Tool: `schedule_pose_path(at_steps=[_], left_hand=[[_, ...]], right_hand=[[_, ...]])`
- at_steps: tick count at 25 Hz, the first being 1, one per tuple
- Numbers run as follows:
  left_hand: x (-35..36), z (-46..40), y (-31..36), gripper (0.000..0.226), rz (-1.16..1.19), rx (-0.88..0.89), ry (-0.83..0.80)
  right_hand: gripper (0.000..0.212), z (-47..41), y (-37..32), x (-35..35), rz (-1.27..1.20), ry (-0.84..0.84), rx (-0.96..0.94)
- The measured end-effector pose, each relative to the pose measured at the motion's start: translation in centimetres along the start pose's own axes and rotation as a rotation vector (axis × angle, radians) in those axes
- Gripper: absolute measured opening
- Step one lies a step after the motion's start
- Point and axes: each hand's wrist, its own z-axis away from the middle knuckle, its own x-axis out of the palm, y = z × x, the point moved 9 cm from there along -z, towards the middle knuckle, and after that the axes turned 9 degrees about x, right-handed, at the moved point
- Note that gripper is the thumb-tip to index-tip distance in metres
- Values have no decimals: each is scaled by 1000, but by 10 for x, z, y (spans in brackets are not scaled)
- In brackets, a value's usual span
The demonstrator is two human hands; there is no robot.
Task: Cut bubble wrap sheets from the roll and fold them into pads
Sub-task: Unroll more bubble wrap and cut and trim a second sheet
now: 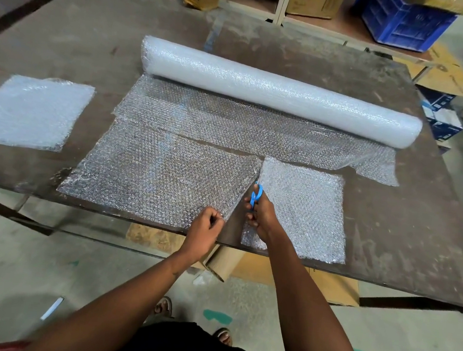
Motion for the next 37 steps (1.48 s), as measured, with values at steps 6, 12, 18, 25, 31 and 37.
schedule_pose_path(at_steps=[6, 12, 18, 25, 31, 37], left_hand=[[1, 1, 4, 11, -37, -9, 18], [-1, 2, 4, 12, -20, -11, 20], [0, 2, 6, 14, -30, 5, 20], [0, 0, 4, 16, -50, -2, -25], [1, 0, 2, 18, -49, -8, -20], [2, 2, 0, 13, -34, -18, -9]], right_hand=[[41, -3, 0, -7, 25, 38, -7], [45, -3, -2, -10, 35, 46, 9], [57, -10, -2, -3, 5, -10, 65], [55, -20, -16, 4, -92, -110, 82], [45, -30, -25, -3, -101, -80, 51], [41, -27, -27, -17, 28, 18, -20]])
